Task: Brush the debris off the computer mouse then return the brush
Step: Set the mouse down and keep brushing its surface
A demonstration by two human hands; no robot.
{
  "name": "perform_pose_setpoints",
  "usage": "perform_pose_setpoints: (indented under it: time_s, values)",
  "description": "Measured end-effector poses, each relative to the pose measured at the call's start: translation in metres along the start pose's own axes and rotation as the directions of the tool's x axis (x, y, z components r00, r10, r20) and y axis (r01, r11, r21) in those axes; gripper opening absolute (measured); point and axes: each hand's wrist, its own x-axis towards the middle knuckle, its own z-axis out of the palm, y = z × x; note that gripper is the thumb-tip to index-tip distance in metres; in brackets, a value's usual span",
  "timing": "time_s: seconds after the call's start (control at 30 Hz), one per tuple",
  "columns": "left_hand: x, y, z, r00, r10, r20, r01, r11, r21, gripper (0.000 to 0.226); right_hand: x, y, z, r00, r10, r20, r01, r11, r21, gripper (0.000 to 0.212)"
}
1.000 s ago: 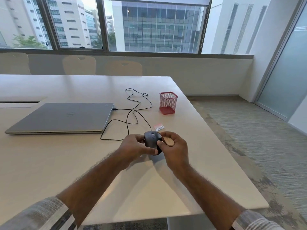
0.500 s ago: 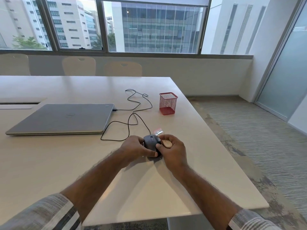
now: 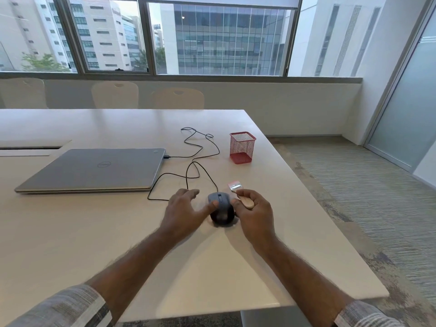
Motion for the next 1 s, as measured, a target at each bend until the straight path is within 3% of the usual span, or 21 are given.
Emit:
perform_pose_setpoints:
  time_s: [0.13, 0.27, 0.5, 0.67, 0.77, 0.87, 1.0]
  values:
    - [-0.001, -0.013, -0.003, 0.991, 0.068, -0.118, -0.056, 0.993, 0.106, 0.051, 0.004, 0.002, -0.002, 1.000, 0.002, -0.025, -0.002, 1.000, -0.001, 0.022]
    - [0.002, -0.024, -0.006, 0.981, 0.045, -0.188, -0.002, 0.974, 0.226, 0.066, 0.012, 0.001, -0.006, 0.999, -0.004, -0.051, 0.003, 1.000, -0.011, 0.022]
    - [0.008, -0.037, -0.004, 1.000, 0.010, -0.003, -0.008, 0.939, 0.344, 0.088, 0.026, -0.010, -0.013, 0.994, -0.066, -0.083, 0.059, 0.995, -0.078, 0.019]
    - [0.003, -0.029, -0.009, 0.964, 0.240, -0.118, -0.206, 0.947, 0.245, 0.079, 0.032, -0.011, -0.021, 0.992, -0.084, -0.091, 0.077, 0.994, -0.078, 0.019]
    - [-0.002, -0.020, -0.013, 0.954, 0.298, 0.011, -0.297, 0.948, 0.112, 0.095, 0.030, -0.006, -0.019, 0.996, -0.054, -0.073, 0.051, 0.998, -0.044, 0.016]
    - [-0.001, -0.010, -0.007, 0.952, 0.218, 0.216, -0.241, 0.967, 0.087, 0.126, 0.023, -0.001, -0.013, 0.999, -0.040, -0.027, 0.039, 0.999, -0.025, 0.014]
    - [0.002, -0.002, 0.004, 0.951, 0.090, 0.297, -0.132, 0.983, 0.125, 0.141, 0.015, 0.003, -0.005, 1.000, -0.005, -0.001, 0.005, 1.000, 0.019, 0.013]
